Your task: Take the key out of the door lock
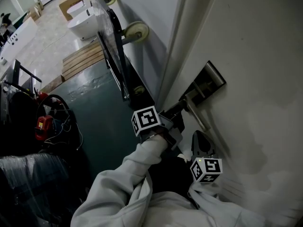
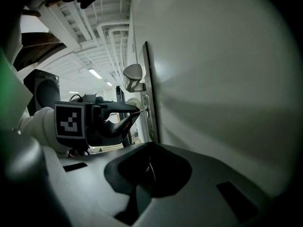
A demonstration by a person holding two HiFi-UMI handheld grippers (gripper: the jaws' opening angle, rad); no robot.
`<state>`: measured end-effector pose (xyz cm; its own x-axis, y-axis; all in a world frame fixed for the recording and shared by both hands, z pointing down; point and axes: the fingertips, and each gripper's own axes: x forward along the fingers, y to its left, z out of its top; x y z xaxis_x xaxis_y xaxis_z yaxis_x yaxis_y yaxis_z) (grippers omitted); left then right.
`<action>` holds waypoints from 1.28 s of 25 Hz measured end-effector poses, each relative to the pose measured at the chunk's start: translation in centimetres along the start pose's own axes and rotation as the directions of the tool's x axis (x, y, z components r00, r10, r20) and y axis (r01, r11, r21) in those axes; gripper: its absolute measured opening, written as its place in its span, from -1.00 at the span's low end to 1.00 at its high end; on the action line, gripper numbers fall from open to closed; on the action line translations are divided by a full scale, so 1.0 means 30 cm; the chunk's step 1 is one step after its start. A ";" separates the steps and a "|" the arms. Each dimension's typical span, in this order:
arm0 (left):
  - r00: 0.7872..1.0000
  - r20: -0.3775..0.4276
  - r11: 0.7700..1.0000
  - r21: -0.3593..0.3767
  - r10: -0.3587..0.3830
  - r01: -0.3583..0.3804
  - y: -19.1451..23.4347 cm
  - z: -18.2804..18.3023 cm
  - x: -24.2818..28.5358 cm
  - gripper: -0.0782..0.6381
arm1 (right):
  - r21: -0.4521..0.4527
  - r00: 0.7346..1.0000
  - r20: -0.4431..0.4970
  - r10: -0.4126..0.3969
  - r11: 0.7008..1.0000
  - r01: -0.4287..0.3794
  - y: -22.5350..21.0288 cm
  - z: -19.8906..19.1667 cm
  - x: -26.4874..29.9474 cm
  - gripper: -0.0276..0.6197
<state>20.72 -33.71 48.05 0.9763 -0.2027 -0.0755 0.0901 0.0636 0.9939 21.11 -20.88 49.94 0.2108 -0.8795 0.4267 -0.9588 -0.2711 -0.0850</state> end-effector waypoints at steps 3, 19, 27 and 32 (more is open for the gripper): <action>1.000 0.000 0.998 0.065 0.017 -0.017 -0.011 0.004 -0.015 -0.71 | 0.002 1.000 -0.002 -0.004 1.000 0.004 -0.004 -0.002 -0.002 -0.75; 0.999 0.040 0.993 0.119 -0.006 0.001 -0.018 0.039 -0.207 -0.70 | -0.023 0.999 0.007 0.050 0.998 -0.050 0.080 -0.002 0.014 -0.75; 0.998 0.059 0.967 0.253 0.024 -0.038 -0.030 0.044 -0.313 -0.70 | -0.038 0.994 0.029 0.107 0.994 -0.106 0.139 0.014 0.007 -0.75; 0.992 0.108 0.950 0.301 0.058 -0.088 -0.012 0.060 -0.393 -0.70 | -0.052 0.987 0.036 0.156 0.987 -0.154 0.187 0.020 0.017 -0.75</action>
<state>8.83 -33.11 48.74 0.9530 -0.3028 -0.0089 -0.0595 -0.2158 0.9746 15.96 -23.08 49.13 0.0651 -0.9246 0.3753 -0.9885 -0.1113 -0.1027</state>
